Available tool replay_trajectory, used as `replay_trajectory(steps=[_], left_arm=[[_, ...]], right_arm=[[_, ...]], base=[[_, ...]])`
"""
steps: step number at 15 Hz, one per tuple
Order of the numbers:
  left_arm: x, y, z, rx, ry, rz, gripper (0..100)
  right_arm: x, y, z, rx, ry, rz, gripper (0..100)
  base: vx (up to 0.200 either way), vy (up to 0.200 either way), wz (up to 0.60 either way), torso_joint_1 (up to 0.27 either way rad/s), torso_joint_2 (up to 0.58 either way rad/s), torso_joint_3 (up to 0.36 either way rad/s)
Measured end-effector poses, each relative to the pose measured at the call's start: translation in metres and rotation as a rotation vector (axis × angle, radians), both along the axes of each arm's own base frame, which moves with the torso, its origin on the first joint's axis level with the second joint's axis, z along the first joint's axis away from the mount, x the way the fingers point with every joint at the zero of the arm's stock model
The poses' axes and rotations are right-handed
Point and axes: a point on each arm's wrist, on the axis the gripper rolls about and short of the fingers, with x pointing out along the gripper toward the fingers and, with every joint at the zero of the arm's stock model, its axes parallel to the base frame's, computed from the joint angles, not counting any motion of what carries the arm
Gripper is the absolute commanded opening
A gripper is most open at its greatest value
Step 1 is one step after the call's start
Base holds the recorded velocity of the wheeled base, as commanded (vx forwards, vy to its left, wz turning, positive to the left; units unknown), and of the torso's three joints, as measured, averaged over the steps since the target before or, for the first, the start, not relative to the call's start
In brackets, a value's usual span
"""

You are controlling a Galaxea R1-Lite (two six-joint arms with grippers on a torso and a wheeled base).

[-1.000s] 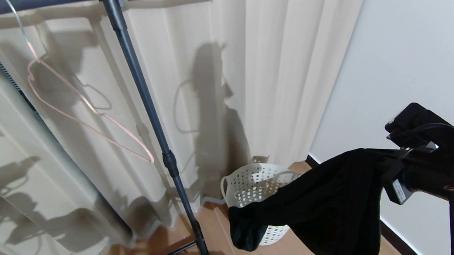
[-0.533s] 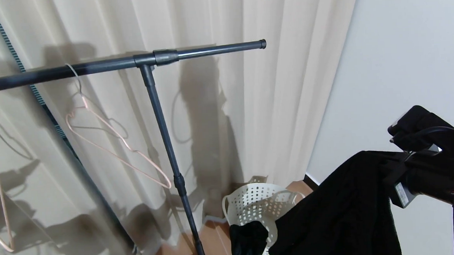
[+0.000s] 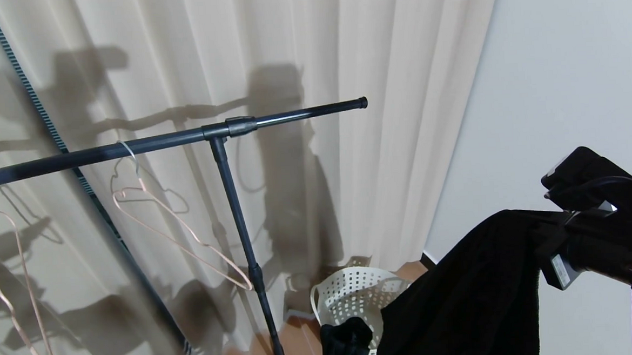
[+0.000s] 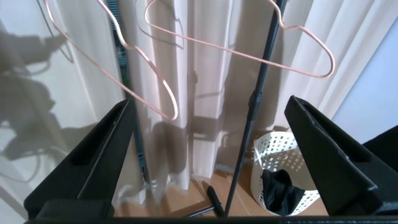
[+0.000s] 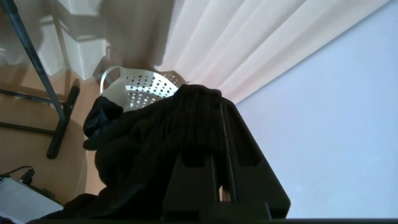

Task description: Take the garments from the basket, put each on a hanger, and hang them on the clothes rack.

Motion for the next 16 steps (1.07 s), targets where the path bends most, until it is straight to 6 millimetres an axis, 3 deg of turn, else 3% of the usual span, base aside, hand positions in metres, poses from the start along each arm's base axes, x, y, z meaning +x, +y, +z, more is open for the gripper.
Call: replay_trajectory(steps=[7,14,16], left_arm=[[0.0000,0.0000,0.0000,0.000,0.000,0.001,100],[0.0000,0.0000,0.0000,0.000,0.000,0.001,100],[0.0000,0.0000,0.0000,-0.002,0.000,0.002,100]], right_arm=[[-0.0063,-0.0030,-0.0054,-0.026,0.004,0.009,0],[-0.0088,-0.0045,-0.0046,-0.017,-0.001,0.019,0],[-0.0094,-0.0048,-0.0048,-0.017,0.001,0.019,0]], base=[[0.000,0.000,0.00,0.142,-0.30,-0.158],[0.000,0.000,0.60,0.011,0.00,-0.002],[0.000,0.000,0.00,0.000,0.00,0.000]])
